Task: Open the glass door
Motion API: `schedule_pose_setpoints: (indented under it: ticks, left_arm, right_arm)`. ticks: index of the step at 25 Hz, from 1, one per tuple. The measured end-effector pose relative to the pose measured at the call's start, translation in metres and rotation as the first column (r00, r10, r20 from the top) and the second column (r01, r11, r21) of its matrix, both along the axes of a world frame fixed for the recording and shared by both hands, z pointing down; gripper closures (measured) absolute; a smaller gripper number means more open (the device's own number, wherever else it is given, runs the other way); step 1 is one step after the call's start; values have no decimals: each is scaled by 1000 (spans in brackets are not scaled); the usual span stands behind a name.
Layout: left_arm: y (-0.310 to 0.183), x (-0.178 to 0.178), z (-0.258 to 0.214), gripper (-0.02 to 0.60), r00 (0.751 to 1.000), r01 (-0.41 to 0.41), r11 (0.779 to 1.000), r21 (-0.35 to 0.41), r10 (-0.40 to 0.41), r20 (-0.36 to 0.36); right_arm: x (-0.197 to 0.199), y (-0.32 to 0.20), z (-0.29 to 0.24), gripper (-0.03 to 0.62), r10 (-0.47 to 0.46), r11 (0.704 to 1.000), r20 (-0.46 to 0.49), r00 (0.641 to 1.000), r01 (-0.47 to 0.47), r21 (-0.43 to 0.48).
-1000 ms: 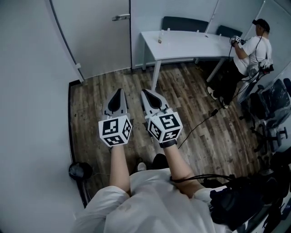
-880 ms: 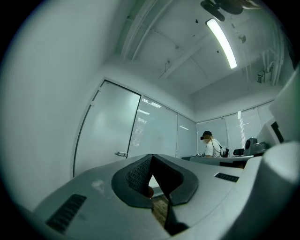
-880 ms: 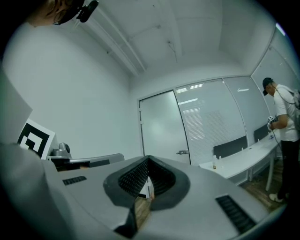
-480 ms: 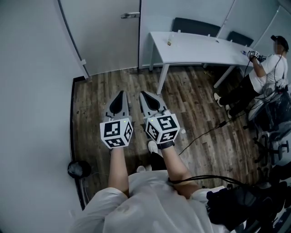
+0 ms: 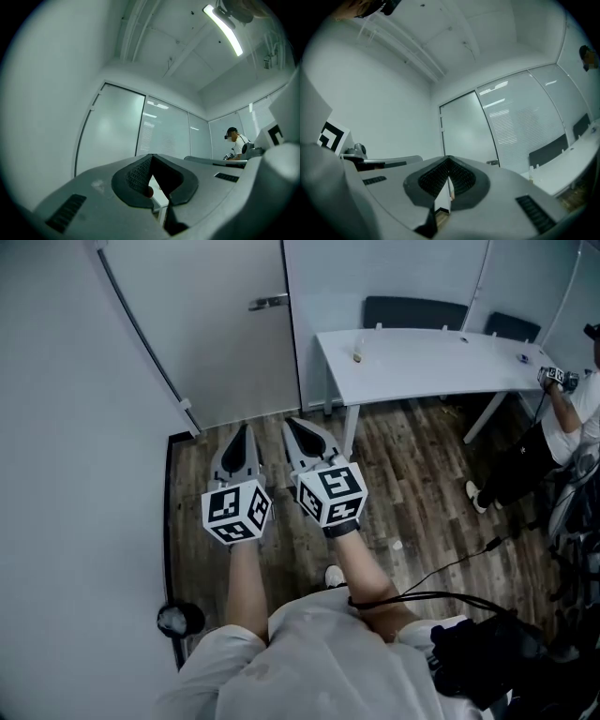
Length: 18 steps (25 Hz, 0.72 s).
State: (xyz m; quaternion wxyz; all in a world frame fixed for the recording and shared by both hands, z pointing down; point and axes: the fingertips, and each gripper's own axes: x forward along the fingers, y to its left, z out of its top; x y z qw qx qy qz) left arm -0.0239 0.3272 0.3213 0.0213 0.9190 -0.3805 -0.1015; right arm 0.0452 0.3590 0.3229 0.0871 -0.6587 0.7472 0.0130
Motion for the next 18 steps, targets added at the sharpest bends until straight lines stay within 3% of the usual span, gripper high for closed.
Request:
schedule_pose_setpoints:
  ticks: [4, 8, 12, 18]
  left_arm:
    - [-46, 50, -7, 592, 1000, 10, 1000, 1, -10, 22]
    - [-77, 78, 6, 592, 1000, 29, 999, -37, -29, 8]
    - [-94, 112, 30, 592, 999, 18, 997, -68, -15, 48]
    - [-156, 120, 46, 592, 998, -8, 994, -109, 14, 57]
  right_arm:
    - [52, -50, -11, 592, 2, 1000, -10, 1000, -2, 8]
    - [78, -80, 5, 592, -25, 999, -9, 1000, 24, -30]
    - [109, -99, 28, 592, -7, 998, 13, 1000, 8, -67]
    - [117, -157, 44, 592, 11, 994, 15, 1000, -9, -112]
